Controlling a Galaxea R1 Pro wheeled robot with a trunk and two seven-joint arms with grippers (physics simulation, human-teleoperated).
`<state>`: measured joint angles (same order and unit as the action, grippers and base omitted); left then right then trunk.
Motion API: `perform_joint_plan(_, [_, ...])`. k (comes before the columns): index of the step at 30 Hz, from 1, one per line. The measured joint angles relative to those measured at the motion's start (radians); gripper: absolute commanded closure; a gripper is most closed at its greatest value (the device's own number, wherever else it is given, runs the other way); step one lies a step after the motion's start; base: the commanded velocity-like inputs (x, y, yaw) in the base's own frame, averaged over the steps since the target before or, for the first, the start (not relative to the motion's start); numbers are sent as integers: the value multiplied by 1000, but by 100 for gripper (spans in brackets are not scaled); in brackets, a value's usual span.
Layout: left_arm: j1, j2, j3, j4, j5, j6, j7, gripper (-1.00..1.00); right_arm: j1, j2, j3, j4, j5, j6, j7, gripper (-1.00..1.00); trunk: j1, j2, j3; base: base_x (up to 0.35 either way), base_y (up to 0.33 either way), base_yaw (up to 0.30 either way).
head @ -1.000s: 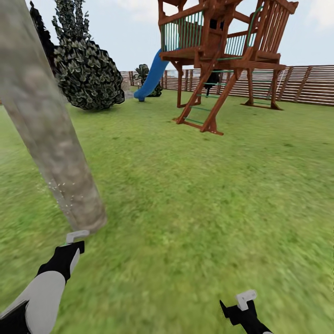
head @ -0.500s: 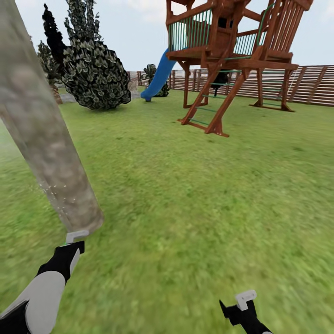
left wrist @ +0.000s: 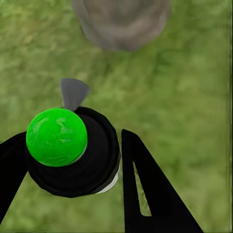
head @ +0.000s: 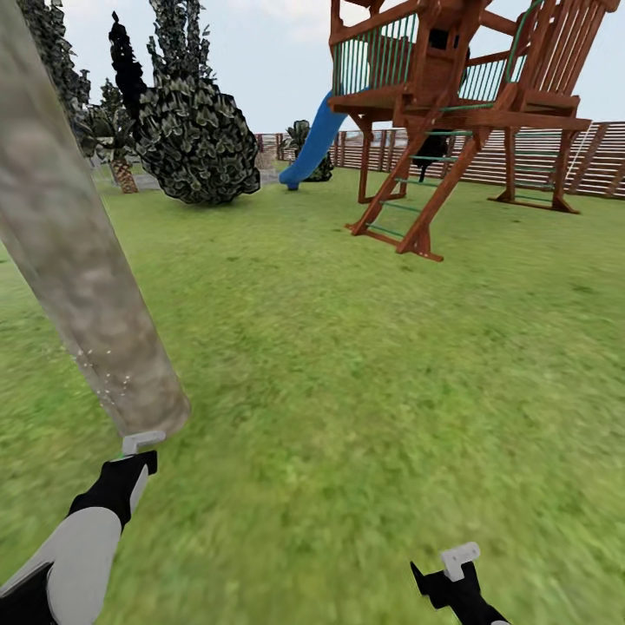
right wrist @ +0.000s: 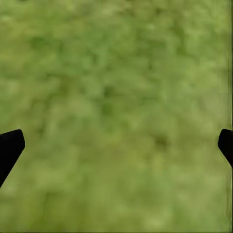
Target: In the garden, pick up the pesticide atomizer on the floor and spray pesticide onto both trees until each tree trunk is fully covered.
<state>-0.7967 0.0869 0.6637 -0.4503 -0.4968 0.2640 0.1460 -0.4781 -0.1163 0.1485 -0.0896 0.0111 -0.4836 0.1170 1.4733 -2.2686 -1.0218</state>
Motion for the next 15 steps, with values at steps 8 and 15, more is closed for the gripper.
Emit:
perform_joint_plan(8, [0,0,0,6,0,0,0,100,0,1,0,0,0,0,0,-100,0,0,0,229,-196,272])
perform_joint_plan(15, [0,0,0,6,0,0,0,100,0,0,0,0,0,0,0,-100,0,0,0,236,-187,275])
